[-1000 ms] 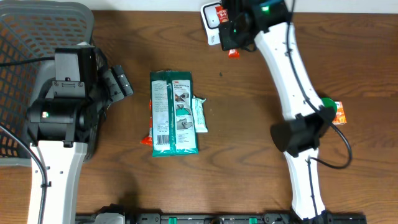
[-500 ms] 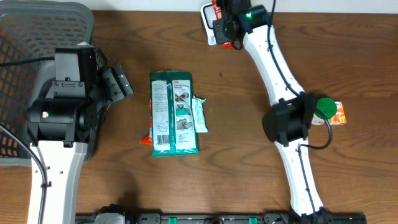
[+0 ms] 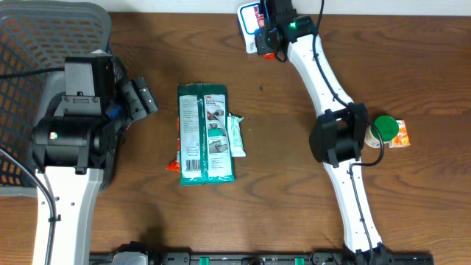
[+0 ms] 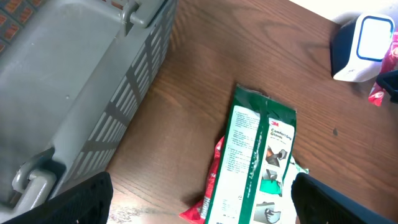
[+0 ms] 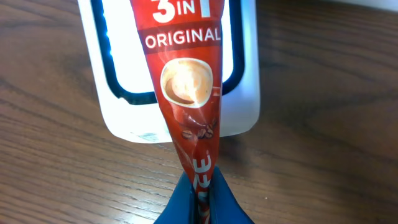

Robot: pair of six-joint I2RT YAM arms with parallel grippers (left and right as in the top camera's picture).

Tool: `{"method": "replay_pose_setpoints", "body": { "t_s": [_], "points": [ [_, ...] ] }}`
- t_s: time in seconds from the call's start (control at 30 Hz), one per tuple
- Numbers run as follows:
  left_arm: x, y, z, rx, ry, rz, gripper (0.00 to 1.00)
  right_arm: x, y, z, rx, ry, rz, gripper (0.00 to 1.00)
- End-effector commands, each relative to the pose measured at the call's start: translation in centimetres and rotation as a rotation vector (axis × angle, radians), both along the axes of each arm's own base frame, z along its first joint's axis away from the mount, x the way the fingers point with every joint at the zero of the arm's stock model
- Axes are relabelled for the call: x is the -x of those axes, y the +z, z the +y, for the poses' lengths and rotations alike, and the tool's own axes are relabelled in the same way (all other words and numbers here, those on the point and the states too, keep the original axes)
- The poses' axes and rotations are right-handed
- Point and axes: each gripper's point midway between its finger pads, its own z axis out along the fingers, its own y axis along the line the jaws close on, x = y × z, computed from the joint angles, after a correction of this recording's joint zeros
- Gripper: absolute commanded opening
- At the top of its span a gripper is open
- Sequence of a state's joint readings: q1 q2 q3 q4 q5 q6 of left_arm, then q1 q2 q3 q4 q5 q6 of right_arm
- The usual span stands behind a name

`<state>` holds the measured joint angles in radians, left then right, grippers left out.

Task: Scan the item barcode
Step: 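Raise the red sachet up to the scanner window with the right gripper, then carry the sachet right and lower it beside the Knorr jar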

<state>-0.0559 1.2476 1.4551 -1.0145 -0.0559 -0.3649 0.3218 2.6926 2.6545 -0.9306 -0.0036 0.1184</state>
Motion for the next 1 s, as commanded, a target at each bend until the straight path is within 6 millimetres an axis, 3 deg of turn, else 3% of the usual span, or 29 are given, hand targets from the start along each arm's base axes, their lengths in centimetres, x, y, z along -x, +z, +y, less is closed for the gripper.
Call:
{"method": "replay_pose_setpoints", "body": {
  "t_s": [0.0,0.13,0.43,0.5,0.6,0.73,0.97],
  "points": [
    [0.0,0.3,0.3,-0.015,-0.001,-0.005,0.91,-0.1,0.8,0.3,-0.083,0.028,0.008,0.01],
    [0.0,0.3,0.3,-0.015,-0.001,-0.005,0.91,0.0,1.0,1.2,-0.148,0.067,0.017,0.01],
    [0.0,0.3,0.3,-0.015,-0.001,-0.005,0.91,0.3,0.8,1.2,-0.148,0.068,0.032,0.01],
    [0.0,0.3,0.3,-0.015,-0.001,-0.005,0.91,0.5,1.6,1.1,-0.148,0.068,0.03,0.01],
    [0.0,0.3,0.3,-0.015,-0.001,-0.005,0.91,1.2,3.9,0.6,-0.149,0.063,0.028,0.01],
    [0.0,0.3,0.3,-0.015,-0.001,-0.005,0.91,4.1,8.9,-1.0,-0.142,0.049,0.054,0.01],
    [0.0,0.3,0.3,-0.015,-0.001,-0.005,0.91,13.8,17.3,-4.7,-0.092,0.018,0.183,0.01]
  ]
}}
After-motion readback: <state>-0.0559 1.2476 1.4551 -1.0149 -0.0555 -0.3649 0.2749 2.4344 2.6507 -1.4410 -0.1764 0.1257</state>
